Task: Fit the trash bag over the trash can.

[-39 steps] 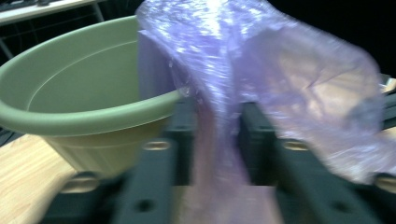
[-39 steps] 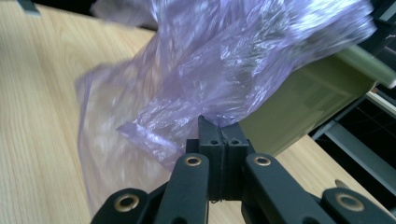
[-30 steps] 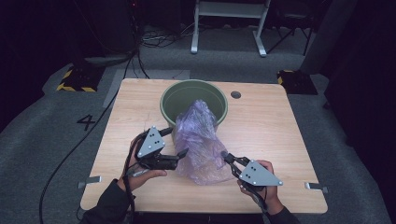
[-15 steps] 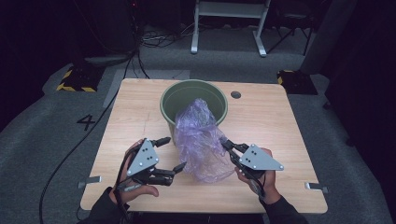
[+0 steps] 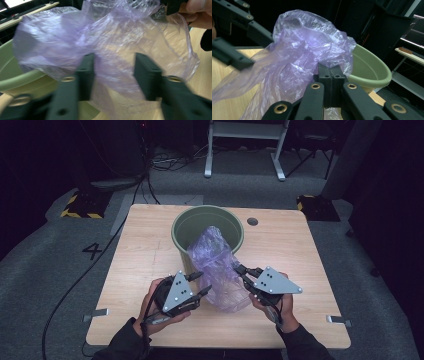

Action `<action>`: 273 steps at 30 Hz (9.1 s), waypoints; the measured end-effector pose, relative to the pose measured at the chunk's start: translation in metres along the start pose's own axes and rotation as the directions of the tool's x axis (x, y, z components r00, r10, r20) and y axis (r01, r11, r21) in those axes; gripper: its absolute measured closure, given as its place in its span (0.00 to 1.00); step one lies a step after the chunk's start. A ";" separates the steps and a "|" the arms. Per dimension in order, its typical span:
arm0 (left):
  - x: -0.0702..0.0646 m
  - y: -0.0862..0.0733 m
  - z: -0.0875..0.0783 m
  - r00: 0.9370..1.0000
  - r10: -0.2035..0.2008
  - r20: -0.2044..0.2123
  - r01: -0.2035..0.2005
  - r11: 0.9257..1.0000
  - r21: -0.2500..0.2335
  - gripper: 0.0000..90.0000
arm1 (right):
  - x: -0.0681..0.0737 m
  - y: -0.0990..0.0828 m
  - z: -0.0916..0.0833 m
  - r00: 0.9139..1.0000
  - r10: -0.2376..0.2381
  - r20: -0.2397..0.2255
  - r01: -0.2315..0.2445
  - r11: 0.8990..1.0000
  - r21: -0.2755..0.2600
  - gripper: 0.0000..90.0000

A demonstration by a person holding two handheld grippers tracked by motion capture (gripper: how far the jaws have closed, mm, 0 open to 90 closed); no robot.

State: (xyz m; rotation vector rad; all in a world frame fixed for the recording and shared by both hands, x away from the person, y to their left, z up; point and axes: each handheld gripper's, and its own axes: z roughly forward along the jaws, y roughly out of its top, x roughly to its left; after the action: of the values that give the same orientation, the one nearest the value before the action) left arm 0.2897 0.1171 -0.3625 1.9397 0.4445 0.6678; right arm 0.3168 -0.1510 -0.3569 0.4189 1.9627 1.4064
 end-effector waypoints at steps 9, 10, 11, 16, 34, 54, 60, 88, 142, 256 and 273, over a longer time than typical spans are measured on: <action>0.022 -0.002 -0.011 0.999 -0.036 -0.032 0.035 0.999 -0.037 0.99 | -0.013 -0.003 -0.008 0.999 0.016 0.034 -0.016 1.000 0.005 1.00; 0.024 -0.002 -0.012 0.998 -0.039 -0.040 0.037 0.998 -0.040 0.99 | -0.015 -0.003 -0.008 0.999 0.015 0.041 -0.015 1.000 0.007 1.00; 0.026 -0.003 -0.014 0.998 -0.045 -0.045 0.043 0.998 -0.046 0.99 | -0.016 -0.004 -0.008 0.999 0.019 0.045 -0.020 1.000 0.009 1.00; 0.037 -0.004 -0.018 0.996 -0.068 -0.064 0.065 0.996 -0.055 0.98 | -0.022 -0.005 -0.007 0.998 0.027 0.059 -0.028 0.999 0.021 1.00; 0.056 -0.017 -0.033 0.988 -0.149 -0.030 0.147 0.987 -0.064 0.69 | -0.041 -0.016 0.002 0.992 0.067 0.106 -0.074 0.995 0.063 1.00; -0.005 -0.009 -0.038 0.983 -0.033 0.181 0.042 0.998 -0.042 0.18 | -0.040 -0.011 0.007 0.993 0.050 0.107 -0.059 0.995 0.083 1.00; -0.015 -0.007 -0.002 0.999 -0.020 0.044 0.019 0.999 0.030 0.19 | -0.040 -0.009 0.005 0.993 0.053 0.104 -0.060 0.996 0.071 1.00; 0.046 -0.001 -0.016 0.993 -0.023 -0.120 0.021 1.000 -0.020 1.00 | -0.041 0.004 -0.006 0.996 0.083 0.018 -0.083 0.997 0.006 0.43; 0.053 0.003 -0.013 0.983 -0.064 -0.170 0.068 0.997 0.021 1.00 | 0.025 -0.001 -0.006 0.969 -0.198 0.145 0.176 0.972 0.155 0.99; 0.061 -0.004 0.004 0.991 -0.095 -0.094 0.100 0.993 0.056 0.99 | -0.065 0.040 0.000 0.997 0.038 -0.060 -0.030 0.991 0.131 0.32; 0.084 -0.028 -0.017 0.978 -0.154 -0.139 0.162 0.985 0.052 0.98 | -0.108 -0.004 0.029 0.986 0.123 0.112 -0.146 0.964 0.222 1.00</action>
State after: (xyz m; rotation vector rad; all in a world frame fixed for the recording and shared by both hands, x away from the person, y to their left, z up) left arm 0.3441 0.1894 -0.3601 1.9009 0.7041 0.6907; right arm 0.4143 -0.1978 -0.3293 0.7262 2.0555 1.2172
